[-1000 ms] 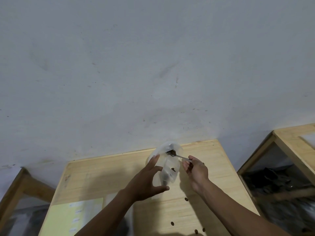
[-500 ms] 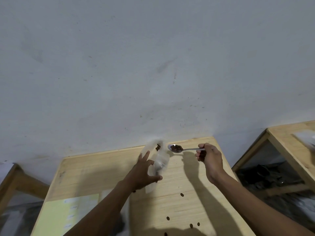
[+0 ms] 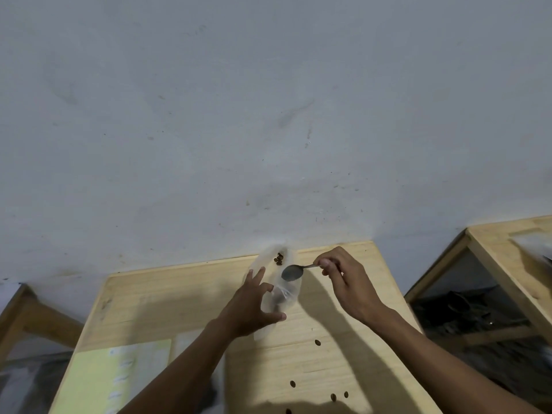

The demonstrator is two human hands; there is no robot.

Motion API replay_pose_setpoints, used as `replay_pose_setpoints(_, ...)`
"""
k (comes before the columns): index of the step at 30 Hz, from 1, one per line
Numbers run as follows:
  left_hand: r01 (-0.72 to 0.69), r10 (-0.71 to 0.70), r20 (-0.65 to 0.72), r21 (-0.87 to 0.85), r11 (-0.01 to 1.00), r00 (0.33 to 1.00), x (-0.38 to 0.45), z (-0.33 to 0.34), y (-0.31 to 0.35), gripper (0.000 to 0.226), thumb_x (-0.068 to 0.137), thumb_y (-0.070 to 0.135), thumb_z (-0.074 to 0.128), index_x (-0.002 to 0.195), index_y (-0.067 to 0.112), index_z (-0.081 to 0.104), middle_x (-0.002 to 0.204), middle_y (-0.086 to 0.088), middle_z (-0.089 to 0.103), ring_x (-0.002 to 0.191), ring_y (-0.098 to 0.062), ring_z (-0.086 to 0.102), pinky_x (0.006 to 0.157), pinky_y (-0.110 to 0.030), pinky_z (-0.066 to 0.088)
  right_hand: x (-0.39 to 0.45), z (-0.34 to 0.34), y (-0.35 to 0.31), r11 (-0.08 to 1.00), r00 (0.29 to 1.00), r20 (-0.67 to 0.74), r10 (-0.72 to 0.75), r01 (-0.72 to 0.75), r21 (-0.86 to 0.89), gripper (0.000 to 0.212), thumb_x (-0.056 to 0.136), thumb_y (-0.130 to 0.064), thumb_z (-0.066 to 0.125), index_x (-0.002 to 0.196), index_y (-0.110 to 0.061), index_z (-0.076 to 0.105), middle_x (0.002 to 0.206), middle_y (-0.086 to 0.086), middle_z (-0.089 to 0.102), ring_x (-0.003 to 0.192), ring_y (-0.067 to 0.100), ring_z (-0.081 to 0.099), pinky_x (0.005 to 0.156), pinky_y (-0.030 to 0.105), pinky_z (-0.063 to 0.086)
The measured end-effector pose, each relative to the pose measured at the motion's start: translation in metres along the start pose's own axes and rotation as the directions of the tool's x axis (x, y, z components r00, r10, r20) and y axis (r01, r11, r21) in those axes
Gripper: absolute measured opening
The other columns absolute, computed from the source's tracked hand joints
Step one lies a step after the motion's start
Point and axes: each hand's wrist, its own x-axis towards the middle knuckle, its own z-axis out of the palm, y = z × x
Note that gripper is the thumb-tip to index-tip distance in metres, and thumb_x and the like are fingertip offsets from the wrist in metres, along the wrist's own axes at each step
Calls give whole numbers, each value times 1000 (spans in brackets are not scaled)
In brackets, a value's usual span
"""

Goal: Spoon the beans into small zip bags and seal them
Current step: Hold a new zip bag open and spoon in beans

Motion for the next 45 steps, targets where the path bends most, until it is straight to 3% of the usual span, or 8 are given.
replay_pose_setpoints(5, -15, 16, 30, -32, 999, 999, -10, -1, -7, 65, 73, 61, 72, 126, 30, 51, 164, 4, -8, 149, -10, -12, 117, -36, 26, 4, 5, 4, 912, 874, -305, 377, -294, 287, 26, 104, -21, 40, 91, -19, 62, 83, -5, 65, 71, 10, 61, 71, 23, 48)
replay_pose_setpoints(11, -84, 83, 43, 5, 996, 996, -19, -1, -6, 71, 75, 65, 69, 132, 30, 47, 163, 11, -12, 150, -10, -2, 114, -35, 32, 14, 51, 37, 530, 604, -63, 795, -641, 555, 28, 100, -6, 36, 107, 1, 62, 72, 12, 59, 64, 22, 54, 63, 33, 48)
replay_pose_setpoints(14, -131, 130, 7, 3, 991, 991, -25, -4, -4, 71, 74, 68, 67, 132, 31, 48, 163, 15, -9, 150, -9, 9, 112, -34, 36, 19, 66, 35, 404, 521, 15, 853, -679, 612, 28, 99, -2, 35, 107, 1, 62, 72, 14, 59, 60, 22, 53, 57, 29, 49)
replay_pose_setpoints(20, -268, 248, -176, -97, 959, 953, -36, -12, 3, 59, 78, 61, 69, 128, 45, 42, 160, 20, -5, 146, 6, -5, 114, -16, 17, 31, 69, 41, 268, 361, -14, 933, -666, 696, 30, 95, 4, 38, 110, 8, 63, 73, 16, 54, 53, 21, 46, 49, 30, 38)
replay_pose_setpoints(27, -288, 254, -224, -136, 948, 941, -32, -2, 14, 70, 79, 62, 69, 137, 30, 46, 162, 19, 4, 147, 5, 4, 112, -8, 15, 28, 66, 44, 332, 401, -55, 914, -666, 668, 32, 98, 0, 32, 110, -3, 61, 84, 17, 58, 55, 19, 49, 51, 28, 46)
replay_pose_setpoints(31, -171, 166, -58, -115, 978, 984, -27, 4, 14, 71, 78, 63, 67, 137, 29, 46, 162, 14, 0, 148, -7, 17, 114, -23, 27, 18, 60, 53, 408, 414, -137, 900, -690, 599, 30, 100, -6, 34, 111, -4, 62, 92, 18, 63, 58, 21, 53, 56, 30, 47)
replay_pose_setpoints(36, -113, 115, 20, -86, 990, 993, -24, 7, 12, 67, 78, 61, 68, 133, 29, 49, 163, 12, -4, 142, -14, 32, 104, -20, 34, 7, 55, 56, 458, 453, -174, 875, -654, 602, 25, 101, -9, 37, 109, -8, 61, 86, 17, 63, 60, 20, 55, 56, 28, 48)
replay_pose_setpoints(45, -35, 35, -5, -35, 999, 999, -11, 4, -2, 74, 72, 73, 62, 132, 31, 49, 163, 11, -11, 151, -14, -9, 119, -41, 25, -1, 51, 55, 465, 589, -64, 805, -561, 685, 25, 103, -7, 37, 106, 5, 59, 71, 13, 55, 62, 21, 51, 61, 27, 51)
